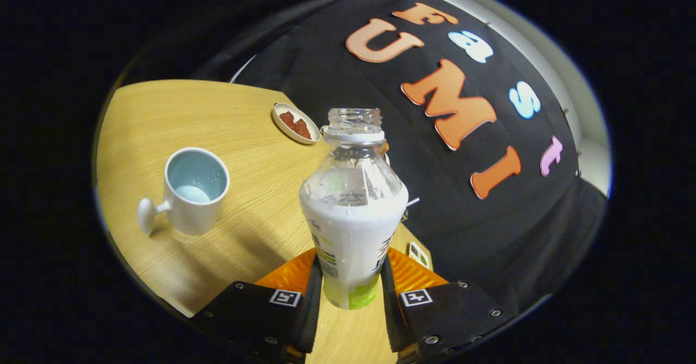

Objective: Take the bottle from table, then pour the juice into the cup, finally place the bottle on the coaster

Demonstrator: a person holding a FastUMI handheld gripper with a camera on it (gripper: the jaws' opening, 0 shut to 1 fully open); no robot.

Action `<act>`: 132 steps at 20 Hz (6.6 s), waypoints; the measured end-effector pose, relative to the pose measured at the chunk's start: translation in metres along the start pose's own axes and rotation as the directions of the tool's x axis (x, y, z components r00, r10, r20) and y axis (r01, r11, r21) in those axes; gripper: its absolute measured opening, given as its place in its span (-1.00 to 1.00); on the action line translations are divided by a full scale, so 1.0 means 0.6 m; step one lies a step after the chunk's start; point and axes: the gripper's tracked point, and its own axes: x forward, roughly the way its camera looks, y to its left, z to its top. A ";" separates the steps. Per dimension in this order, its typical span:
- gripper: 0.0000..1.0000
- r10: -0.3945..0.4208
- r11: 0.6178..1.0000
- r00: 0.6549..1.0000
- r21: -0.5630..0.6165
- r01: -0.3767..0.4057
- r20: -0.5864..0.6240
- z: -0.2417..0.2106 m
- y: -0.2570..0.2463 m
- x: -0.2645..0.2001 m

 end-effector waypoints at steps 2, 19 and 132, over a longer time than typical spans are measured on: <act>0.04 0.001 0.997 1.000 -0.083 0.001 0.026 0.018 0.009 0.002; 0.04 -0.004 0.843 0.996 -0.536 0.054 0.093 0.041 0.040 0.040; 0.03 0.106 0.314 0.983 -0.943 0.112 0.152 0.134 -0.013 0.062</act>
